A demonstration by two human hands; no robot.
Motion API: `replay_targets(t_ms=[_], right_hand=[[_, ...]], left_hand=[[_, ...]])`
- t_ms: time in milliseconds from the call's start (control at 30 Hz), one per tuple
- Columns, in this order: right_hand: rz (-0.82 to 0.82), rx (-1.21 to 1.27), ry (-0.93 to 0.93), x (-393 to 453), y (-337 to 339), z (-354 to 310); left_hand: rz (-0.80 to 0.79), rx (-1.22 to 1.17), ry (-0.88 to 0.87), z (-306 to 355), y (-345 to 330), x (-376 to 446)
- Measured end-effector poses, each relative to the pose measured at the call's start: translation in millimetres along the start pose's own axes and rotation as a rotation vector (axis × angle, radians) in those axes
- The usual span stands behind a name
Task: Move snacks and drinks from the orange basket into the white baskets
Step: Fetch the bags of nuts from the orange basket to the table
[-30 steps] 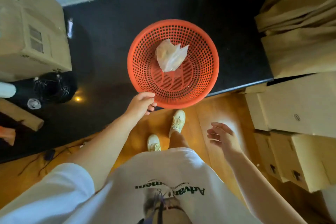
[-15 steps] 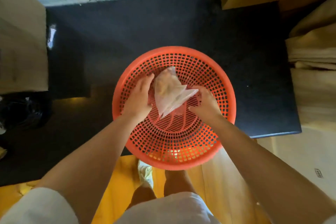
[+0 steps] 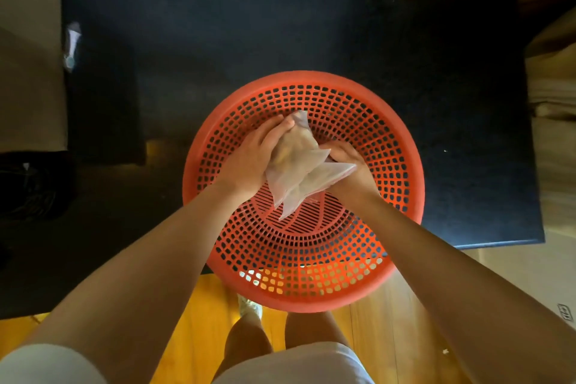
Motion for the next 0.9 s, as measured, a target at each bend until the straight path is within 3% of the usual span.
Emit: replay_targets(t_ms=[100,200,300,400,500,600,700,900], right_hand=[[-0.019,-0.055,0.023,-2,2,1],[0.071,0.003,0.051,-13,9,-11],[0.145,0.065,0.087,-31,25,-32],[0.185,0.291,0.065,-58,41,-56],[0.293,0.614,-0.044,-90,53,-78],[0.447,0.715,-0.06,-121,62,-93],[0.578,0.784,-0.083,-154,57,-108],[0.834,0.874,-0.186,-226,19,-153]], left_hand=[[0.004,-0.019,0.005,3,4,2],[0.061,-0.093,-0.019,9,10,-4],[0.032,-0.341,-0.002,23,24,-17],[-0.071,-0.736,0.031,41,43,-37],[0.021,-0.789,0.168,48,64,-63],[-0.002,-0.907,0.293,45,77,-88],[-0.089,-1.089,0.301,46,88,-119],[-0.493,-1.285,0.173,45,103,-177]])
Point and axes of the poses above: each hand's wrist, its own x-axis towards the middle knuckle, its own y-axis out of the back of the hand, z = x × y, the point moved 2 cm from there along x, towards the middle knuckle, and after that the axes turned 13 degrees about y, right-handed, at the moved point
